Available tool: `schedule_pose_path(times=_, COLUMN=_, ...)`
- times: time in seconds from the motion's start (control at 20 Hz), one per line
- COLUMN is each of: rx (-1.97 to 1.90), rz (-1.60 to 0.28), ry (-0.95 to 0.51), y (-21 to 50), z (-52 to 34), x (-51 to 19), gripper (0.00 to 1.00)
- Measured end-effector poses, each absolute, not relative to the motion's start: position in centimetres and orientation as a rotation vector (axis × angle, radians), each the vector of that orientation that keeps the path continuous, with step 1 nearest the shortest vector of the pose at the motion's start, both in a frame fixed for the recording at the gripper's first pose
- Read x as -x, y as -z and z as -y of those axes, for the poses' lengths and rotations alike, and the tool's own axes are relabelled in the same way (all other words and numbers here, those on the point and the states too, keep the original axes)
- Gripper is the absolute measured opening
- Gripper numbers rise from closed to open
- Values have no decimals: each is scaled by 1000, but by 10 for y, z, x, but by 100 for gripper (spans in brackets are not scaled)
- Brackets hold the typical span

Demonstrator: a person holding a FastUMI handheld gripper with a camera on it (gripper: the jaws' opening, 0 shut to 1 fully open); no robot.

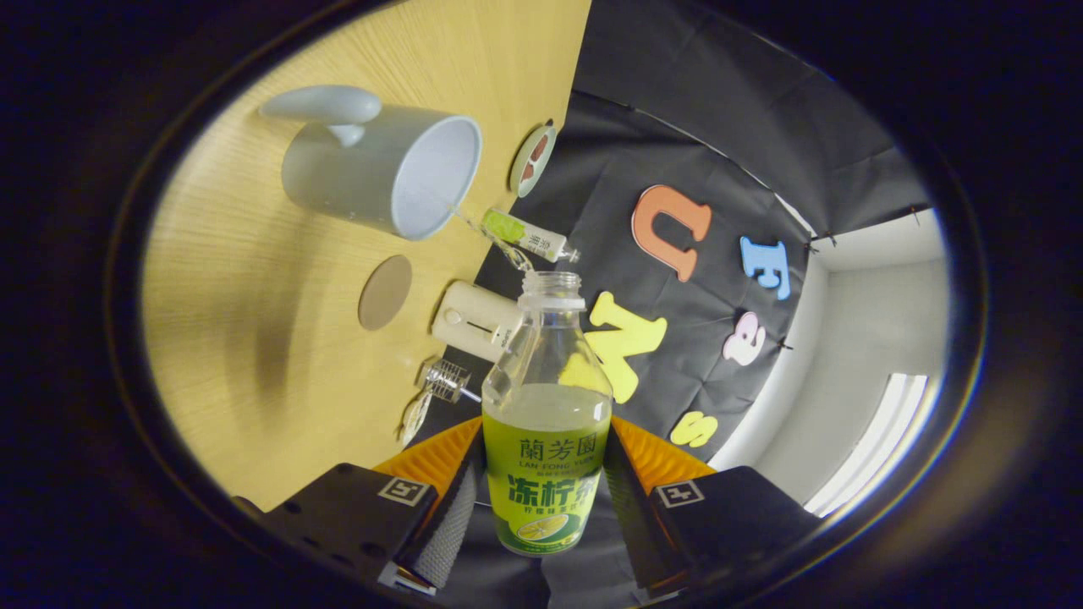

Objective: Take the bottle from table, then pour the juice into the cup, finally place the bottle on the coaster

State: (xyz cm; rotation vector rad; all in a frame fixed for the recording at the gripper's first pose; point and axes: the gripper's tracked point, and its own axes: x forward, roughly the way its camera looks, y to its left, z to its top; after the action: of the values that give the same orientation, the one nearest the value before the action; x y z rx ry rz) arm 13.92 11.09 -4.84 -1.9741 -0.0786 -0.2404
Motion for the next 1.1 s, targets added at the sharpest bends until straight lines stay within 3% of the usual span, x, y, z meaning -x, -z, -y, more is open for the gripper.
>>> schedule_pose_path(times=1.1, rx=2222, rz=205, ry=310, y=14, z=-134, x=-132, gripper=82)
